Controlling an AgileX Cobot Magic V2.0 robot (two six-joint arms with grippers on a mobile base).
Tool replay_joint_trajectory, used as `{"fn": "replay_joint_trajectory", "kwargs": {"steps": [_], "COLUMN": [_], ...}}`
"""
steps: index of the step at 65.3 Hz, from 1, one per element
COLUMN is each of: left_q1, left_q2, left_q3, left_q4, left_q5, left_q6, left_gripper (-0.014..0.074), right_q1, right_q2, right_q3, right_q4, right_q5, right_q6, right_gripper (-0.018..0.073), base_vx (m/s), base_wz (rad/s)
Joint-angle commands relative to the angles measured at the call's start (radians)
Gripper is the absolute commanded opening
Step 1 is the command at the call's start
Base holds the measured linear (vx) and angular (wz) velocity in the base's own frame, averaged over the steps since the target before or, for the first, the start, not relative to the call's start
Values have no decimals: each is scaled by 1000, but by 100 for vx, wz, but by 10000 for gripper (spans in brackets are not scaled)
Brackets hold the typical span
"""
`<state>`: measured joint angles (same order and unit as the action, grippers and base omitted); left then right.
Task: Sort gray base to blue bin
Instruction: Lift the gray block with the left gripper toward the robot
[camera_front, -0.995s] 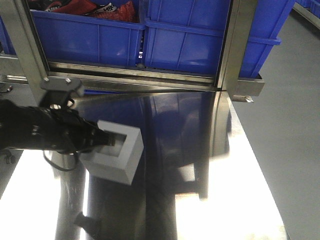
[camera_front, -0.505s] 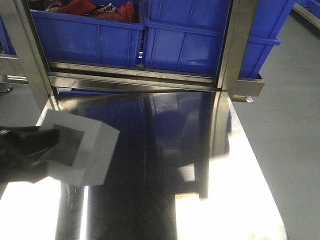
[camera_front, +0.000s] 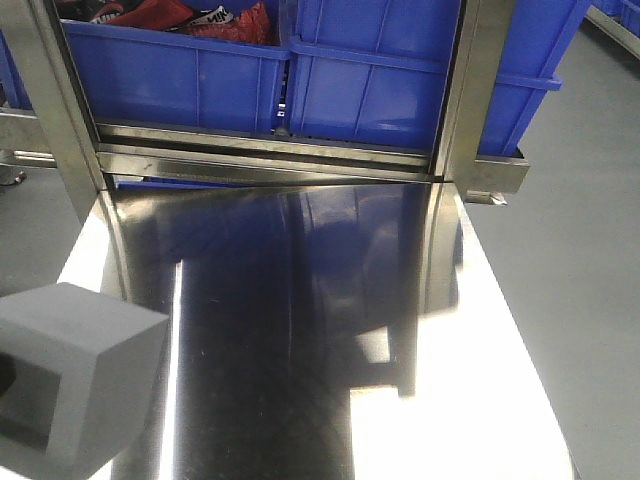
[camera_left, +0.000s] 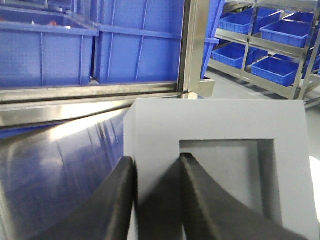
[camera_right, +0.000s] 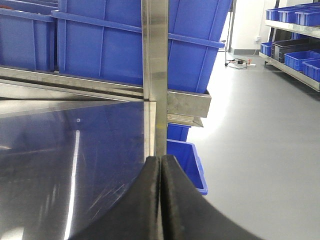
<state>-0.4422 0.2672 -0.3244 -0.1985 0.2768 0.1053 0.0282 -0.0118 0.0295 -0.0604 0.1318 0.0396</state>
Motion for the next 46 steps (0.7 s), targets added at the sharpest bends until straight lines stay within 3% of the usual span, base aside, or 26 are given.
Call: {"fn": "replay_joint_trajectory", "kwargs": {"steps": [1,46], "left_q1": [-3,-3], "left_q2": [-52,-96], "left_q3": [0,13], "left_q4": [-14,-15], "left_q5": [-135,-94], "left_q6": [16,17], "left_gripper": [-6,-6], "right_q1": [-3,-3], "right_q2": [-12,-11], "right_q3": [15,15], "right_q4": [-6,-6], "right_q5": [-74,-74], "right_q6": [-6,-6], "right_gripper": [-9,-9], "base_vx": [0,0], "base_wz": [0,0]}}
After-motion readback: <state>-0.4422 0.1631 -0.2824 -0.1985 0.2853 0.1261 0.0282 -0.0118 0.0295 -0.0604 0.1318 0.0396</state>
